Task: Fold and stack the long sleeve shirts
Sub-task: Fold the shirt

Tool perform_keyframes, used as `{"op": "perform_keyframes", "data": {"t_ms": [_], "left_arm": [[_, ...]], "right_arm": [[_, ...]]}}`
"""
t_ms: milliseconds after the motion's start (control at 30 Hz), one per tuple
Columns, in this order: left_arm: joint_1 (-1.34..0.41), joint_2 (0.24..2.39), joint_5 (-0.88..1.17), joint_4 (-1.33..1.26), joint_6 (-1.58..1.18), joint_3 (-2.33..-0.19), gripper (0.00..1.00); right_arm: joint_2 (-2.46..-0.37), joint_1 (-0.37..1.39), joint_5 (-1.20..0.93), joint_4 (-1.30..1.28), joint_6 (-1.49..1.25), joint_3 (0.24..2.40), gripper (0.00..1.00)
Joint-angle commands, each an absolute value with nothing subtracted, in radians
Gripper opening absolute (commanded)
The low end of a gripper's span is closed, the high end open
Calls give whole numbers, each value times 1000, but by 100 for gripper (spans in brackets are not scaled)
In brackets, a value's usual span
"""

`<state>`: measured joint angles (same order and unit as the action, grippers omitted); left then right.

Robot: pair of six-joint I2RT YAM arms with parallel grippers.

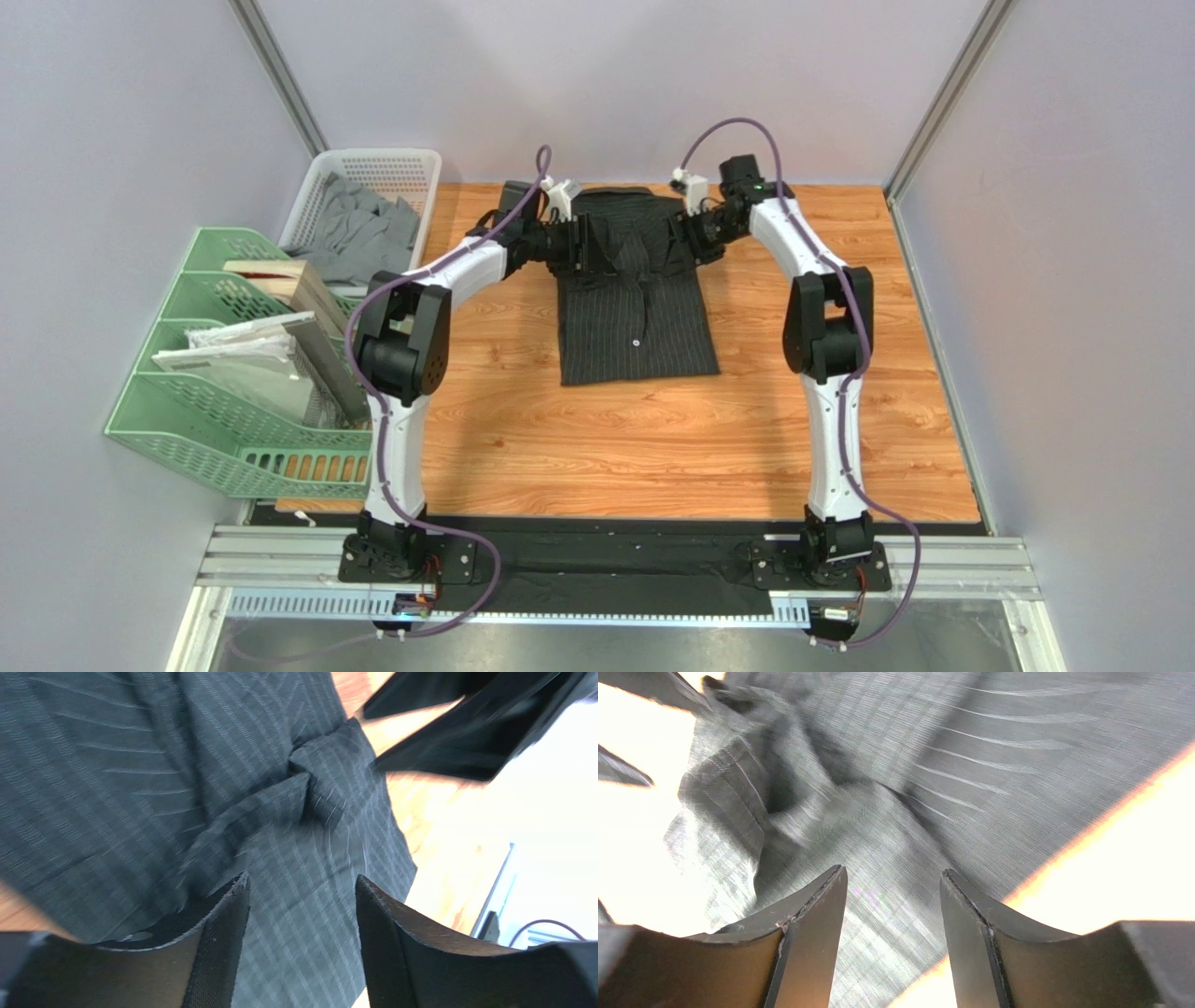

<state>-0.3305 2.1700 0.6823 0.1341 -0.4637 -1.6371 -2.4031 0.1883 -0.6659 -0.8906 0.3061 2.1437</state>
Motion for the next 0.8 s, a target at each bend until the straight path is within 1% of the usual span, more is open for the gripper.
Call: {"op": "perform_keyframes", "data": {"t_ms": [0, 67, 133, 167, 233, 300, 333, 400, 500, 533, 600, 667, 733, 767], "left_arm": [[-293, 2019, 690, 231, -373, -1605, 64], [-296, 1941, 728, 232, -380, -1499, 64], [-314, 1890, 759, 238, -409, -1413, 64], [-321, 1884, 765, 245, -422, -1393, 63], [-337, 1885, 772, 252, -437, -1356, 60], [-350, 1905, 765, 244, -439, -1347, 57], [-353, 1919, 765, 250, -427, -1368, 54], [-370, 1956, 746, 327, -381, -1411, 52], [-367, 2026, 710, 385, -367, -1465, 45], [-365, 2054, 709, 394, -358, -1477, 41], [-354, 2100, 696, 458, -327, -1502, 39], [-328, 2111, 686, 477, -334, -1494, 34], [-310, 2091, 710, 450, -327, -1448, 32], [-299, 2077, 759, 437, -305, -1436, 32]], "right_arm": [[-2269, 163, -671, -1003, 407, 2183, 57], [-2238, 155, -734, -1025, 402, 2122, 56], [-2198, 155, -822, -1060, 396, 2068, 53], [-2188, 155, -843, -1063, 384, 2012, 51], [-2189, 158, -888, -1058, 354, 1967, 48], [-2221, 156, -916, -1057, 338, 1928, 43], [-2235, 156, -923, -1055, 325, 1921, 42], [-2262, 156, -937, -1029, 293, 1899, 39], [-2307, 158, -948, -984, 232, 1850, 33], [-2307, 161, -951, -965, 215, 1832, 33], [-2293, 169, -933, -880, 154, 1748, 33], [-2264, 184, -914, -836, 121, 1695, 33], [-2247, 193, -910, -824, 121, 1672, 35], [-2225, 192, -911, -824, 114, 1672, 37]]}}
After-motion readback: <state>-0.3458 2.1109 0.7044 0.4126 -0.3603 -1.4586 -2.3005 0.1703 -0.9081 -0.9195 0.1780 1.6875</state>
